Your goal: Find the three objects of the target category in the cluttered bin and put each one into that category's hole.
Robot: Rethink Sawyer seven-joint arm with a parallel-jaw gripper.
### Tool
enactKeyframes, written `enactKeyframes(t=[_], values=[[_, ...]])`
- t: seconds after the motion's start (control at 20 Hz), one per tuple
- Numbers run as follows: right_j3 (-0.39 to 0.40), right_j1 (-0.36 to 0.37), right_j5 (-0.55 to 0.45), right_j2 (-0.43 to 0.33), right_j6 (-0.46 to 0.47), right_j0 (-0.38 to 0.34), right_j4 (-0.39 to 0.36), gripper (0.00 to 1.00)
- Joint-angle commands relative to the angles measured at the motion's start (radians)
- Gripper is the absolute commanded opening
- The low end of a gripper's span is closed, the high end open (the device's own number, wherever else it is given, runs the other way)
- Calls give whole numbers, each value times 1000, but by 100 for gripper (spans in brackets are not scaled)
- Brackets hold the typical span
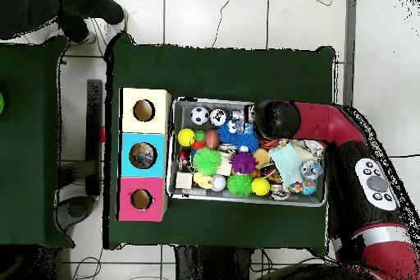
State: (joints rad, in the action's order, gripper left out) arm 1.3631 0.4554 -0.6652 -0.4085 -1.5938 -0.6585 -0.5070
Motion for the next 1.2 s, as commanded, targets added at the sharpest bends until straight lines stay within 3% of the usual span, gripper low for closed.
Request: enactKeyframes(t=[0.05, 0.3, 0.45, 0.9, 1.2], values=[[77, -62, 48, -8, 10, -13, -21, 100], [36, -81, -25, -34, 67, -28, 4, 100], [42, -51, -33, -25, 51, -36, 12, 100], [144, 56, -67, -49, 110, -88, 22, 100], [164, 114, -131, -62, 146, -99, 36, 100]])
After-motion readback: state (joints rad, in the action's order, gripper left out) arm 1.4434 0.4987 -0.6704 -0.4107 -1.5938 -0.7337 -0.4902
